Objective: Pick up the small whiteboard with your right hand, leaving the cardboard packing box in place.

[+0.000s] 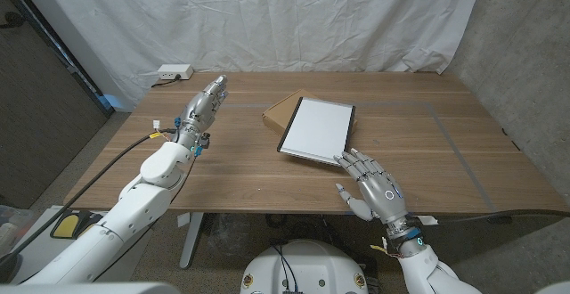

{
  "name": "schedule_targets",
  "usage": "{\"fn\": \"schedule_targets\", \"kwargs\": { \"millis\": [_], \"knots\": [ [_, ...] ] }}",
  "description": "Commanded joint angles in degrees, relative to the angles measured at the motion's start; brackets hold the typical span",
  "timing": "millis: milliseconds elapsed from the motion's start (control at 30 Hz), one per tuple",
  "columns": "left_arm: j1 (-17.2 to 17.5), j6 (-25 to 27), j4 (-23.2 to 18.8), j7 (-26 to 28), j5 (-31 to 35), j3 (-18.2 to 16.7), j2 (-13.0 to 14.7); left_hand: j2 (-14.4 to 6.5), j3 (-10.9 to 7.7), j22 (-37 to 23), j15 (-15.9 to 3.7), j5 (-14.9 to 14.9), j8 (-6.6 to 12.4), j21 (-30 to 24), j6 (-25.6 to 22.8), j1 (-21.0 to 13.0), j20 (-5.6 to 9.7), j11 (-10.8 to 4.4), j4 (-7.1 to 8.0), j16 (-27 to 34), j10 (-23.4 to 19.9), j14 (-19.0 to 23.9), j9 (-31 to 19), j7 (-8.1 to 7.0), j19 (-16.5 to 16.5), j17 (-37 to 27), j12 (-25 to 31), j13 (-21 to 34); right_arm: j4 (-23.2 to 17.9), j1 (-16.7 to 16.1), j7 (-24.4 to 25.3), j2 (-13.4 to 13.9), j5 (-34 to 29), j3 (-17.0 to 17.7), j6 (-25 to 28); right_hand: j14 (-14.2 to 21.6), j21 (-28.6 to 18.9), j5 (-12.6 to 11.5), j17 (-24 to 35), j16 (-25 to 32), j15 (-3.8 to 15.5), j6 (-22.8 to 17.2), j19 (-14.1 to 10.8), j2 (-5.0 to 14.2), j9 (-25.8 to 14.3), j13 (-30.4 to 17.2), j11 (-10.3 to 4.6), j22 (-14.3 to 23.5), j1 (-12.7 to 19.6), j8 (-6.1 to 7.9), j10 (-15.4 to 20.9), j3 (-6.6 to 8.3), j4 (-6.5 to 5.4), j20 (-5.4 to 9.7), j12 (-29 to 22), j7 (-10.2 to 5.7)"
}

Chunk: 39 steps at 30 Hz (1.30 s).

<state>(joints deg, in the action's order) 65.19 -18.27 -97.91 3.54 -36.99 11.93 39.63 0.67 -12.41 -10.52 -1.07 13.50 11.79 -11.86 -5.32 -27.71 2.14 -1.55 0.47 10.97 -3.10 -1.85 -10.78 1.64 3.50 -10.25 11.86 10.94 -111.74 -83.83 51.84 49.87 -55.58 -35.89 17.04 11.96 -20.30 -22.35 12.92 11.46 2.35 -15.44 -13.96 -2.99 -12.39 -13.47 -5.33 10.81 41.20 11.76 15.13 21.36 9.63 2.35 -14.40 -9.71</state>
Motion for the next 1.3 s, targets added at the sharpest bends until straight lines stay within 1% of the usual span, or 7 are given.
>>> {"fn": "schedule_targets", "kwargs": {
  "millis": [33,200,300,667,867,1067,1300],
  "knots": [
    [-0.01,-0.18,0.74,-0.76,-0.51,-0.22,-0.04,-0.48,0.36,-0.13,0.22,-0.1,-0.03,0.0,-0.38,-0.12,0.48,0.0,0.03,-0.13,0.02,-0.17,-0.23,-0.02,0.47,-0.34,-0.08,-0.03,1.15,2.43,-0.89,-0.12,-0.51,-1.47,0.84,0.66,0.1,-0.33,0.27,0.48,2.96,-0.37,-0.78,0.15,-0.28,-0.1,0.04,0.16,0.64,0.46,0.44,0.33,-0.42,4.44,-0.44,0.03],
    [0.2,-0.54,0.99,-1.0,-0.77,-0.44,-0.09,-0.51,0.39,-0.13,0.16,-0.12,-0.04,-0.02,-0.39,-0.13,0.49,0.03,0.03,-0.14,0.0,-0.19,-0.23,0.01,0.44,-0.35,-0.08,-0.03,1.28,3.3,-1.98,-0.08,-0.48,-1.9,1.11,1.25,0.06,-0.47,0.32,0.75,3.15,-0.55,-1.01,0.3,-0.28,-0.13,0.01,0.2,0.77,0.56,0.7,0.34,-0.59,4.52,-0.59,0.07],
    [0.45,-0.72,1.04,-1.0,-0.84,-0.62,-0.05,-0.52,0.41,-0.13,0.18,-0.14,-0.04,-0.01,-0.41,-0.13,0.45,-0.02,0.04,-0.15,0.04,-0.22,-0.23,0.03,0.47,-0.35,-0.1,-0.03,1.43,3.77,-2.34,-0.02,-0.6,-2.19,1.15,1.83,-0.14,-0.58,0.41,1.01,3.4,-0.67,-1.66,0.44,-0.28,-0.15,0.05,0.23,0.85,0.64,0.79,0.32,-0.75,4.64,-0.67,0.14],
    [1.35,-1.32,0.81,-1.14,-1.11,-1.13,0.03,-0.59,0.46,-0.13,0.19,-0.18,-0.07,0.02,-0.39,-0.16,0.37,-0.14,0.04,-0.15,-0.01,-0.2,-0.24,0.09,0.56,-0.35,-0.09,-0.03,1.57,5.49,-3.51,0.32,-1.69,-3.14,1.08,2.34,-0.18,-0.85,0.56,1.22,3.69,-2.1,-2.12,0.54,-0.27,-0.2,-0.28,0.29,1.08,1.26,1.58,0.22,-1.01,4.77,-1.1,0.26],
    [1.88,-0.94,0.69,-0.95,-1.36,-1.42,0.26,-0.62,0.5,-0.13,0.19,-0.2,-0.07,-0.01,-0.42,-0.18,0.4,-0.07,0.04,-0.14,0.01,-0.19,-0.24,0.01,0.51,-0.35,-0.11,-0.03,2.48,6.57,-4.37,0.06,-1.71,-3.67,0.84,2.61,-0.28,-0.94,0.62,1.33,3.75,-2.39,-2.47,0.65,-0.26,-0.22,-0.35,0.31,1.19,1.37,1.7,0.22,-1.1,4.81,-1.19,0.21],
    [2.31,-0.74,0.67,-0.45,-1.27,-1.59,0.27,-0.65,0.54,-0.13,0.25,-0.23,-0.08,0.01,-0.42,-0.19,0.37,-0.09,0.04,-0.12,0.04,-0.14,-0.24,0.02,0.56,-0.35,-0.12,-0.03,3.27,7.67,-5.1,-0.26,-1.9,-4.32,0.63,3.31,-0.39,-1.27,0.7,1.56,4.11,-2.52,-3.05,2.04,-0.25,-0.25,-0.76,0.37,3.07,1.42,2.35,1.06,-0.78,5.03,-1.54,0.02],
    [2.48,-1.17,0.8,-0.61,-1.36,-1.77,0.12,-0.69,0.58,-0.14,0.25,-0.25,-0.1,0.01,-0.42,-0.21,0.38,-0.03,0.04,-0.13,-0.01,-0.14,-0.24,0.02,0.57,-0.35,-0.11,-0.03,3.51,8.66,-6.23,-0.38,-2.0,-4.67,0.88,3.43,-0.38,-1.34,0.7,1.54,4.28,-2.23,-3.18,2.24,-0.24,-0.25,-1.06,0.38,3.86,1.3,2.62,1.27,-0.6,4.98,-1.69,-0.25]
  ]
}}
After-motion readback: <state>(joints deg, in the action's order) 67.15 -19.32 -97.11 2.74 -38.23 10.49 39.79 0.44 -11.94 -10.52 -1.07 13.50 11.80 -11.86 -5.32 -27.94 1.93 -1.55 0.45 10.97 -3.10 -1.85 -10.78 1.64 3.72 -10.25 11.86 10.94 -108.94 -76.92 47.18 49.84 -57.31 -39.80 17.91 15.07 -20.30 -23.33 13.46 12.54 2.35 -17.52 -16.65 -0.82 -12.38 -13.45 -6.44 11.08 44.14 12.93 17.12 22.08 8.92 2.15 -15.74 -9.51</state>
